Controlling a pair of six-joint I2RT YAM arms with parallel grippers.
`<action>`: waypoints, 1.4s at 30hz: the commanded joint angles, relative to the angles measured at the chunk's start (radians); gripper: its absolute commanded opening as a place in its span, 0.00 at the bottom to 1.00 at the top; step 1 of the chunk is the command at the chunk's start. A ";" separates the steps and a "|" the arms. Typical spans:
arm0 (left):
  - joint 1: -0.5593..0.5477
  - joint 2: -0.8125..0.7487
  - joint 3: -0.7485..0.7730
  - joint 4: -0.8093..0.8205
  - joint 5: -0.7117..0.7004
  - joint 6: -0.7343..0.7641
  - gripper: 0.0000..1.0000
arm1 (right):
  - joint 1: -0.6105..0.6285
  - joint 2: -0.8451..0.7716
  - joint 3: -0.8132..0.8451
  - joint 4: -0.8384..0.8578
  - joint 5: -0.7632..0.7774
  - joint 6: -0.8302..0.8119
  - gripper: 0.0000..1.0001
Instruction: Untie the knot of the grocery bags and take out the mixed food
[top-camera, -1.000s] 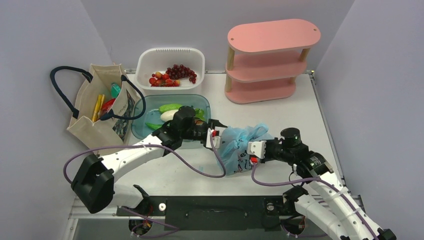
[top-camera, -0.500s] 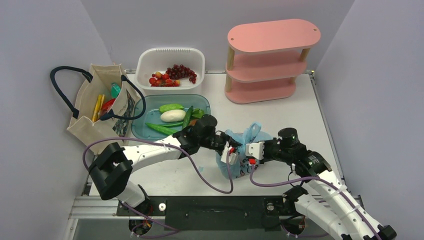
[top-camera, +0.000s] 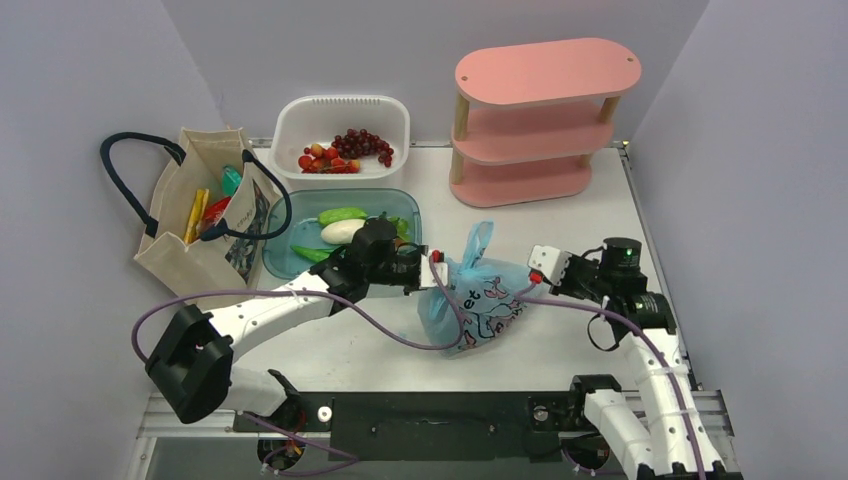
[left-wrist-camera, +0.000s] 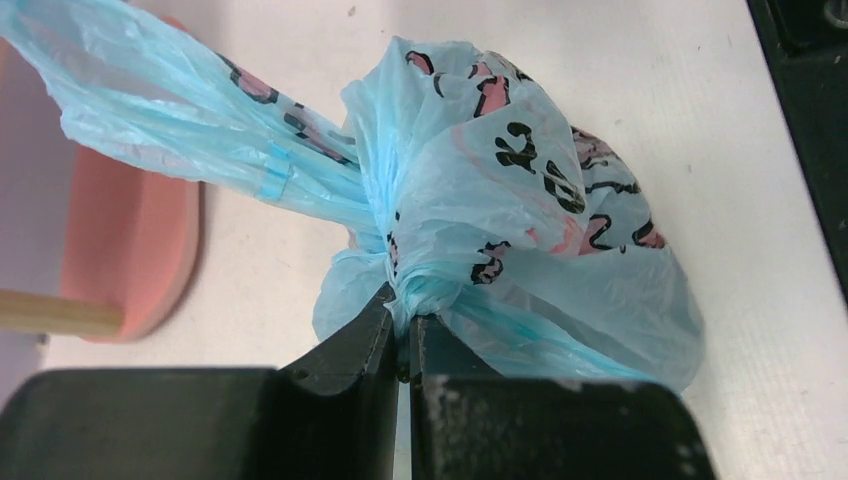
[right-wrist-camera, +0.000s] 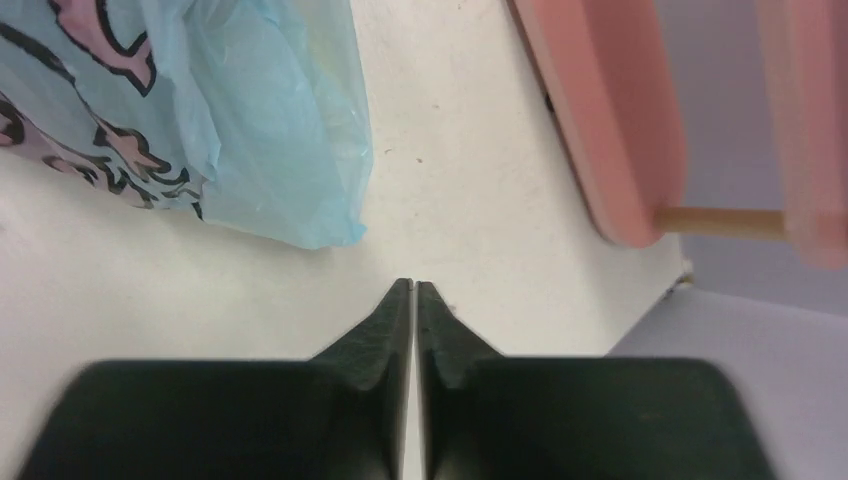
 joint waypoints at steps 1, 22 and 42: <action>-0.001 0.006 0.017 0.064 -0.038 -0.248 0.00 | -0.030 0.064 0.118 -0.009 -0.094 0.077 0.18; -0.043 0.111 0.205 0.125 -0.003 -0.722 0.00 | 0.513 -0.034 -0.089 0.570 0.135 0.922 0.83; 0.137 -0.116 0.153 -0.250 0.075 -0.160 0.15 | 0.434 -0.086 -0.065 0.236 0.094 0.598 0.00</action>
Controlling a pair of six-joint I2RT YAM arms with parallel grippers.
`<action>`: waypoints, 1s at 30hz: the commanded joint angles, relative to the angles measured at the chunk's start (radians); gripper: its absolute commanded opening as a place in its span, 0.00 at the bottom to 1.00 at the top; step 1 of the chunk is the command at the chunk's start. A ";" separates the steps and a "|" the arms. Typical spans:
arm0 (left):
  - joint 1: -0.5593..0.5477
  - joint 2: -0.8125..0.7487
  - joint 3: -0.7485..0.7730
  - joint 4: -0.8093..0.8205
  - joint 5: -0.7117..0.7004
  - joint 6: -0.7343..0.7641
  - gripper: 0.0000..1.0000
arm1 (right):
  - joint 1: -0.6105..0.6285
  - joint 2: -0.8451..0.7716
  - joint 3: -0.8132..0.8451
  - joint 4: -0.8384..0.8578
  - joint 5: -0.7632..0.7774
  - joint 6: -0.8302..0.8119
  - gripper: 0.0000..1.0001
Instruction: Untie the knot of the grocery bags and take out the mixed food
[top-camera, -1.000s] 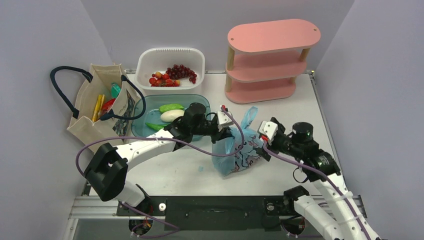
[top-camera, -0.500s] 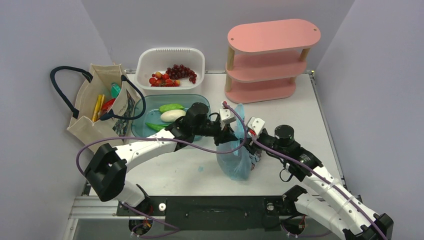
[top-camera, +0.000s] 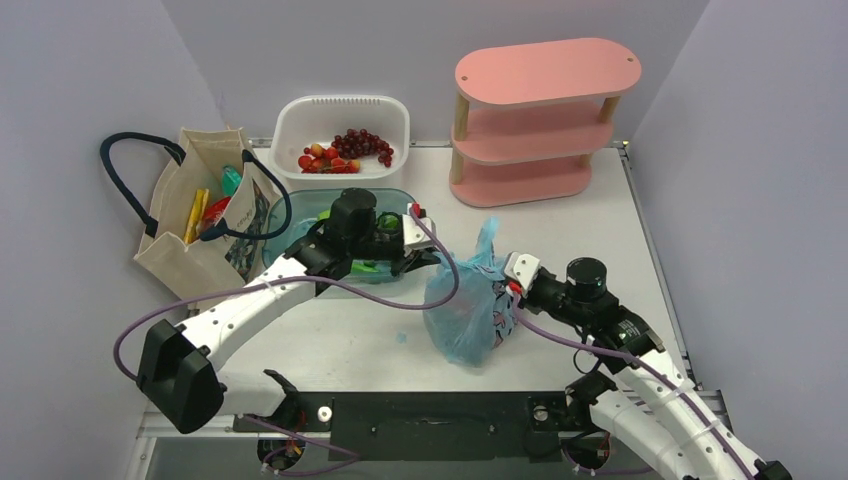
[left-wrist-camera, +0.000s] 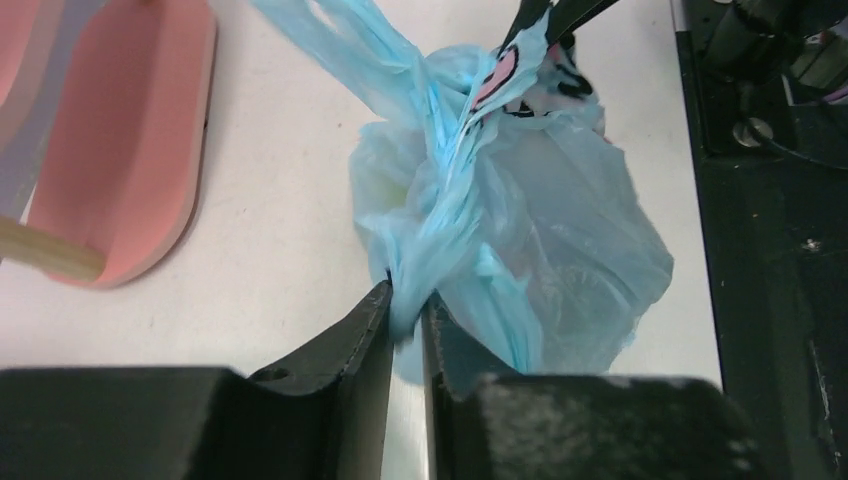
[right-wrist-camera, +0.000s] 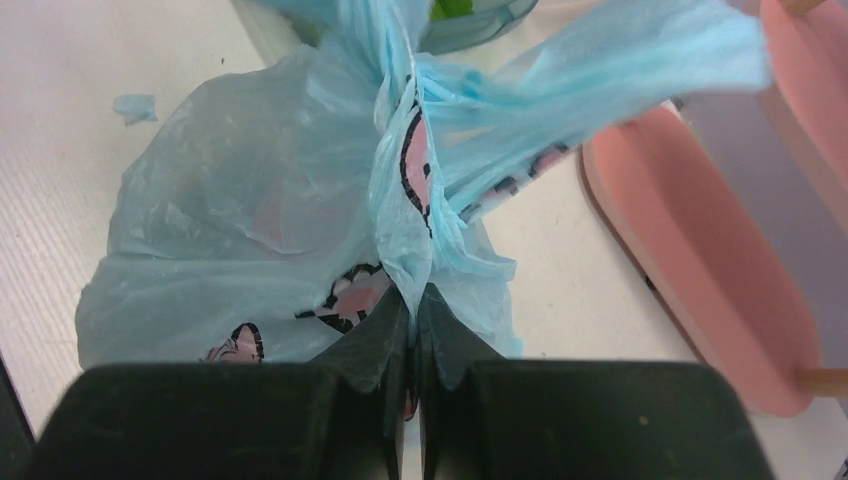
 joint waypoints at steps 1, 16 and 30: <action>0.031 -0.094 -0.078 -0.019 -0.012 0.160 0.22 | -0.023 0.018 0.030 -0.060 0.000 0.003 0.00; -0.028 0.041 -0.070 0.094 -0.081 0.223 0.48 | -0.037 0.020 0.052 -0.011 0.006 0.001 0.00; -0.032 0.087 -0.208 0.320 -0.039 -0.089 0.00 | -0.112 -0.033 0.086 0.056 0.071 0.072 0.00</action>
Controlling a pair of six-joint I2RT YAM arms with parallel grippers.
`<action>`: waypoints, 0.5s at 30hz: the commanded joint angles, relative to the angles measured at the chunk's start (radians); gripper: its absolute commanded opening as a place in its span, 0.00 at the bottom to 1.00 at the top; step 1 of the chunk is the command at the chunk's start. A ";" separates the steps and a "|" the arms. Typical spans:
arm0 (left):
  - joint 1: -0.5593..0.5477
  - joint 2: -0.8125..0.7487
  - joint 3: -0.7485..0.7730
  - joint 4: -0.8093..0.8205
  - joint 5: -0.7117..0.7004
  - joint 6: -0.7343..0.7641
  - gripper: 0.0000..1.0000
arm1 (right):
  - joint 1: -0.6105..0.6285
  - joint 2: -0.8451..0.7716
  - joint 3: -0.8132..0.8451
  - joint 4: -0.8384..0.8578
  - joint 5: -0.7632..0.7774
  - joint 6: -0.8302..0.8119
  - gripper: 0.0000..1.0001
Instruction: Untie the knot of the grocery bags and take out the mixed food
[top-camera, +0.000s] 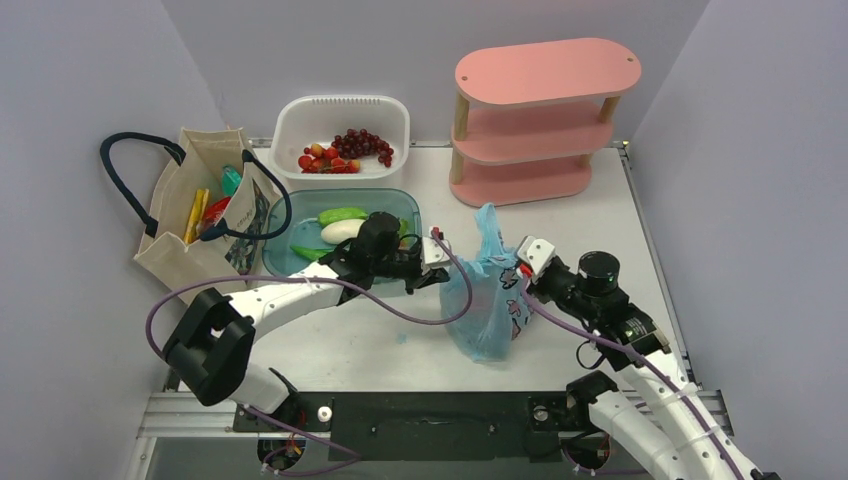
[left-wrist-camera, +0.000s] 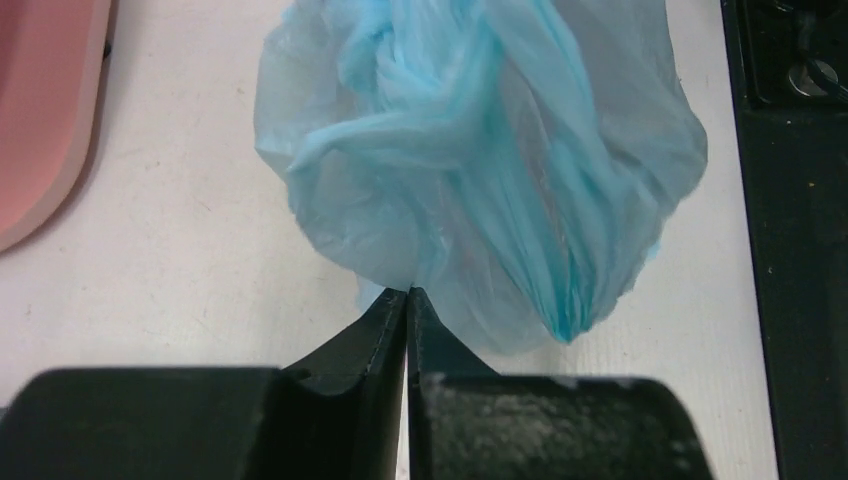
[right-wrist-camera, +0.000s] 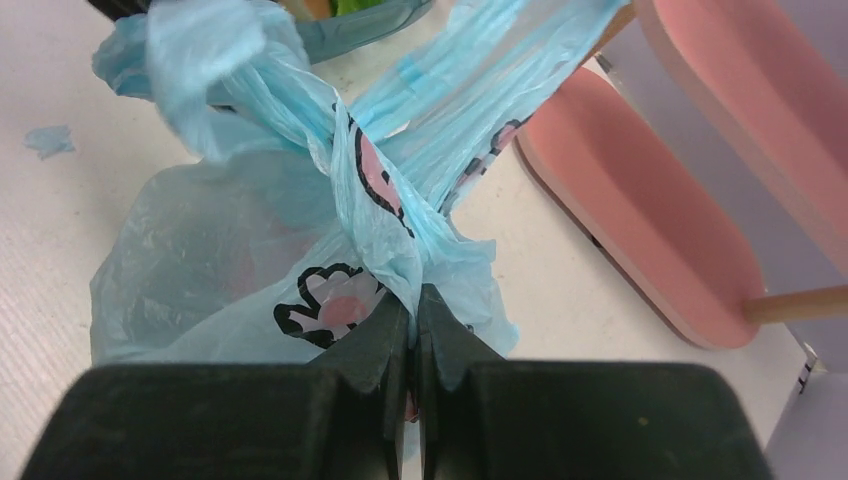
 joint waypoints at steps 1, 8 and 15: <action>0.018 -0.082 -0.063 0.072 0.025 -0.098 0.00 | -0.029 -0.039 0.039 0.065 0.032 0.031 0.00; 0.040 -0.212 -0.163 -0.046 0.014 0.000 0.00 | -0.101 -0.080 0.013 0.012 0.036 -0.004 0.00; 0.049 -0.304 -0.239 -0.186 0.001 0.144 0.00 | -0.229 -0.023 0.027 0.027 -0.025 0.100 0.00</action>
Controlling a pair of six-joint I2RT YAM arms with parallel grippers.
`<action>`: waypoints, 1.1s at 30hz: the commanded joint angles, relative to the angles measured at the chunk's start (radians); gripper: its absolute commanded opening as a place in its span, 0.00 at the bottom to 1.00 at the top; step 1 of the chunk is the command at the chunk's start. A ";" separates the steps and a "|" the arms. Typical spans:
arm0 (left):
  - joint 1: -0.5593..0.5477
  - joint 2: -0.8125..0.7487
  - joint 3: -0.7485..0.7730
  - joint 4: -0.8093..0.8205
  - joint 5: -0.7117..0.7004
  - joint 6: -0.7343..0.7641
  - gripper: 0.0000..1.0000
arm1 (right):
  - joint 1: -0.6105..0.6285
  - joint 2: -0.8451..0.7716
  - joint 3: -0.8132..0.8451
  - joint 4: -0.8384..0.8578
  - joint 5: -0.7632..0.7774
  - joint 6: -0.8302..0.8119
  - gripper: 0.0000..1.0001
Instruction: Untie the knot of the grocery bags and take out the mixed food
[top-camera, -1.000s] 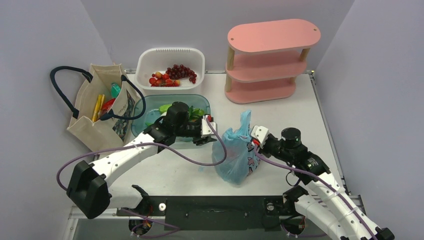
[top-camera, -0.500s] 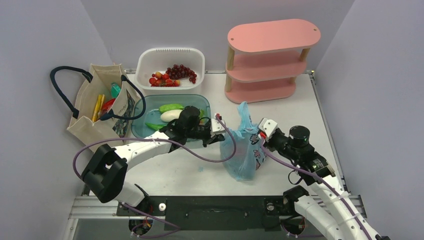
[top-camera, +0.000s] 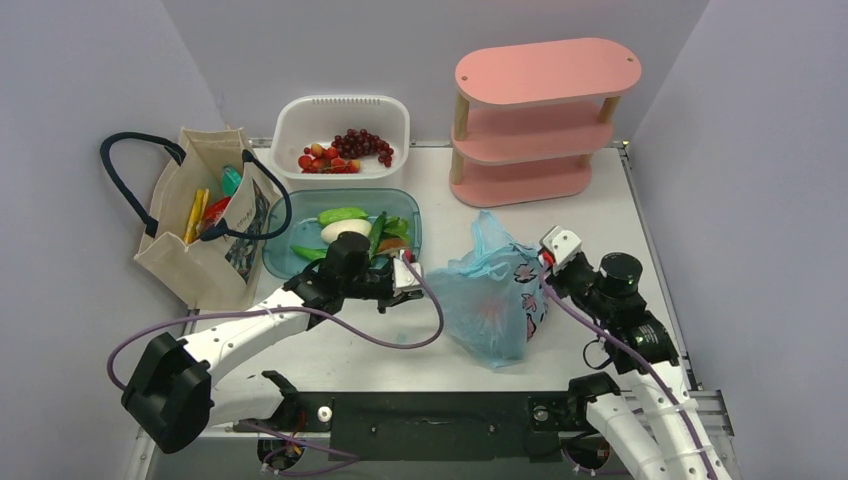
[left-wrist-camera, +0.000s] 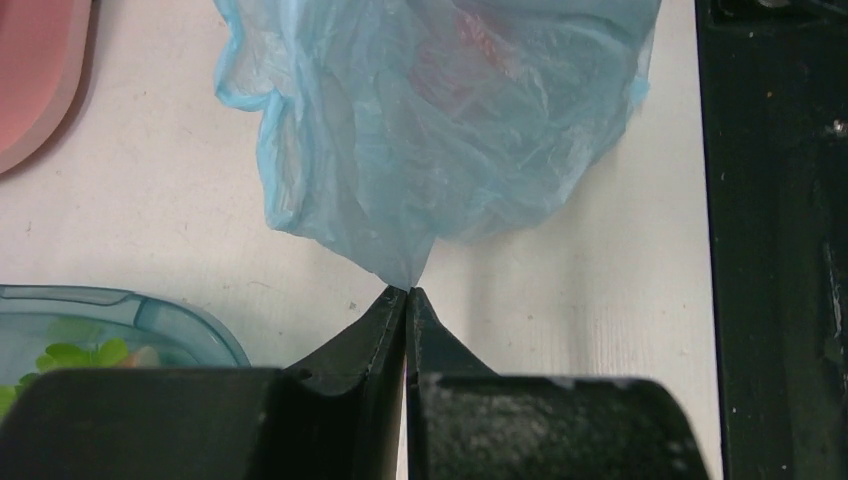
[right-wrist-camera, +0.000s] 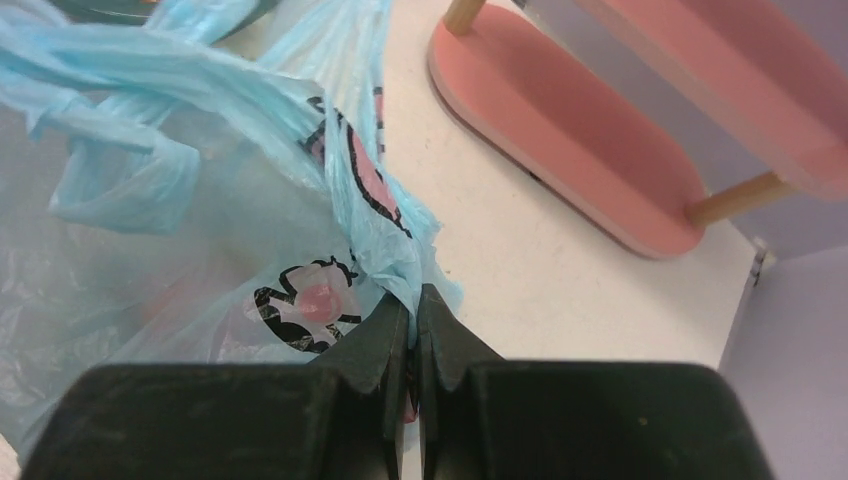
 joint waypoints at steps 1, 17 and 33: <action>0.002 -0.047 -0.045 -0.095 -0.007 0.113 0.00 | -0.071 0.064 0.043 0.047 -0.063 0.122 0.00; 0.003 -0.070 -0.026 -0.125 -0.070 0.070 0.00 | -0.237 0.204 0.106 0.094 -0.284 0.323 0.00; -0.001 -0.017 0.242 -0.124 -0.037 -0.053 0.46 | 0.069 0.230 0.225 -0.015 0.097 0.020 0.63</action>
